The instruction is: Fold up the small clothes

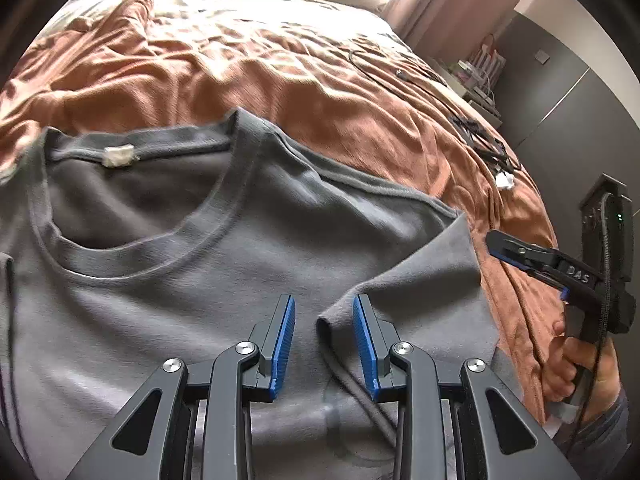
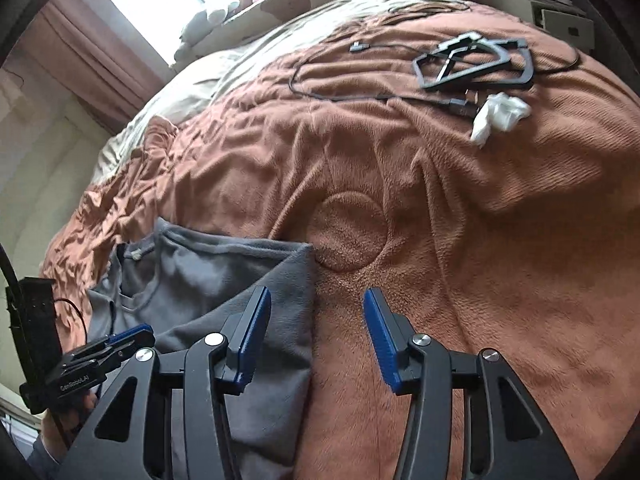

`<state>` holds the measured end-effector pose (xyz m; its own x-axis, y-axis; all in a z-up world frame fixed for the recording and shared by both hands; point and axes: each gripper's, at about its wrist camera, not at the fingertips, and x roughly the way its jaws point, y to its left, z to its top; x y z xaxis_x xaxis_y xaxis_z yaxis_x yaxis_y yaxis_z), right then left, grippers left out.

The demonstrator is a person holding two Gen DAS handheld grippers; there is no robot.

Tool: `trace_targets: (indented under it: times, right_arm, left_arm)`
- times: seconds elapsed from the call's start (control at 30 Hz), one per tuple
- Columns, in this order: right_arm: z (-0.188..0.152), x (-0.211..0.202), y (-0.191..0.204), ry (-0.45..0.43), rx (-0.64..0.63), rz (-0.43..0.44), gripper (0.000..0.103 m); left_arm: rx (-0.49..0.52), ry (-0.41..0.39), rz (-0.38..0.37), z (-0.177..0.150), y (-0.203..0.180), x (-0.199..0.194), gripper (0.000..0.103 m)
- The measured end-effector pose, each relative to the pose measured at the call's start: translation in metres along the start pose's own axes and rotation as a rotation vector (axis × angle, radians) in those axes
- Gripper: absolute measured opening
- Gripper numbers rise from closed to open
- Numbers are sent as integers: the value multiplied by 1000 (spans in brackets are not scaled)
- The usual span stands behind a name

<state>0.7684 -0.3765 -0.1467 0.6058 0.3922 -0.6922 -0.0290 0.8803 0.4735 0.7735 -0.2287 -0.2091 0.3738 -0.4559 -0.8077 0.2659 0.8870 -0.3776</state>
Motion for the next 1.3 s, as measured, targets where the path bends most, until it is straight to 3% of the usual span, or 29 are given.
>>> trace_targets:
  times: [0.1,0.13,0.17,0.2,0.37,0.53,0.8,0.87,1.0,1.1,1.3]
  right_arm:
    - [3,8,1,10,7,19,47]
    - [4,10,3,10,5,26,47]
    - [5,12,4,11,1,30,46]
    - [6,14,7,14,-8,35,46]
    - [6,18,19,9,-81,-18,46]
    - [2,11,15,-21,-94,-34,46]
    - [5,-19,1,-105,-19,62,46]
    - [5,-14,3,-82,-27,80,46]
    - [3,0,4,-34,-21,32,46]
    - [3,7,2,-22,1,69,46]
    - [13,-7,10,-111,17,152,46]
  left_arm:
    - [21,43,34,-7,-12,12,30]
    - [37,48,54,-9,-17,13,25]
    - [66,46,76,-12,-23,14,6]
    - [85,44,90,-13,-28,13,3]
    - [67,6,83,-11,-29,-1,3]
    - [18,16,86,-12,-16,-11,3]
    - [38,45,93,-15,-7,-5,3]
    - [43,58,98,-18,-6,-3,3]
    - [54,60,105,-21,-7,-2,3]
    - [87,59,125,-25,-11,-4,3]
    - [117,66,138,-26,-11,-14,3]
